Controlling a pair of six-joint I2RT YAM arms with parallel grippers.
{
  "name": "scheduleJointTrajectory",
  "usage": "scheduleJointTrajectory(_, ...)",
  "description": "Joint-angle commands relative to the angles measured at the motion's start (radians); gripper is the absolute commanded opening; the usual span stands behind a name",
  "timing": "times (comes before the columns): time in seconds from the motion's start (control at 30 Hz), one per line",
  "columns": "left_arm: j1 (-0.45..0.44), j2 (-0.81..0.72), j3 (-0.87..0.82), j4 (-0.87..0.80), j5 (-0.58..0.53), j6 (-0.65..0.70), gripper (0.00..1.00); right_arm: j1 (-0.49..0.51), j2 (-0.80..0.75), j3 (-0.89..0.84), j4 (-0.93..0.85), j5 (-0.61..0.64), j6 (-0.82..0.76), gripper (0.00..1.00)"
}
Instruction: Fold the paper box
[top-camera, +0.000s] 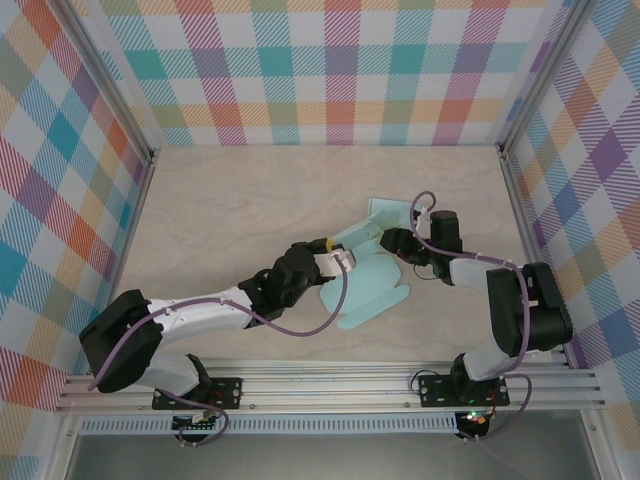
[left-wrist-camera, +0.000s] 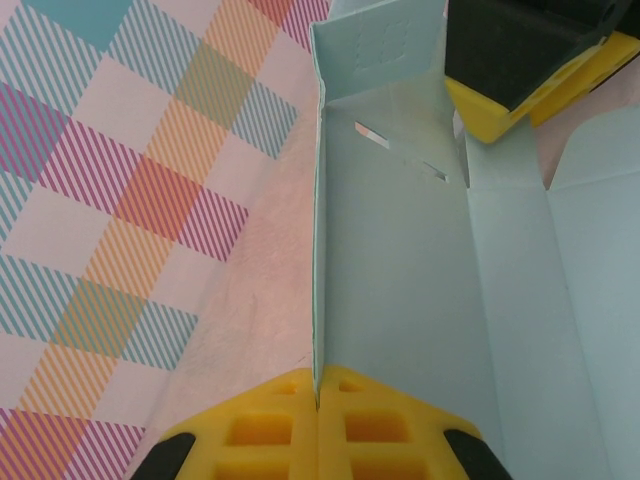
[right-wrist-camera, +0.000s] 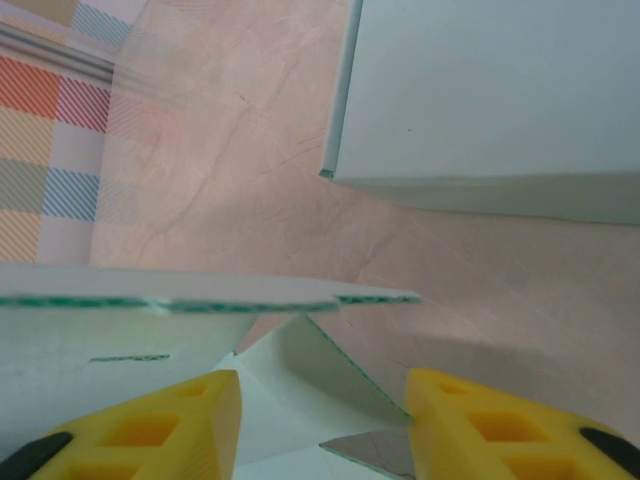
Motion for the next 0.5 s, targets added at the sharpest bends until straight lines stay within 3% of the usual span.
scheduleJointTrajectory(0.0, 0.017, 0.003, 0.002, 0.011, 0.007, -0.025, 0.00, 0.004, 0.007, -0.019, 0.078, -0.049, 0.025, 0.42)
scheduleJointTrajectory(0.23, 0.020, 0.042, 0.028, -0.012, -0.013, -0.010, 0.00, 0.006, -0.047, -0.036, 0.082, -0.051, 0.034, 0.33)
scheduleJointTrajectory(0.47, 0.020, 0.115, 0.075, -0.020, -0.024, -0.008, 0.00, 0.032, -0.067, -0.062, 0.128, -0.040, 0.068, 0.32)
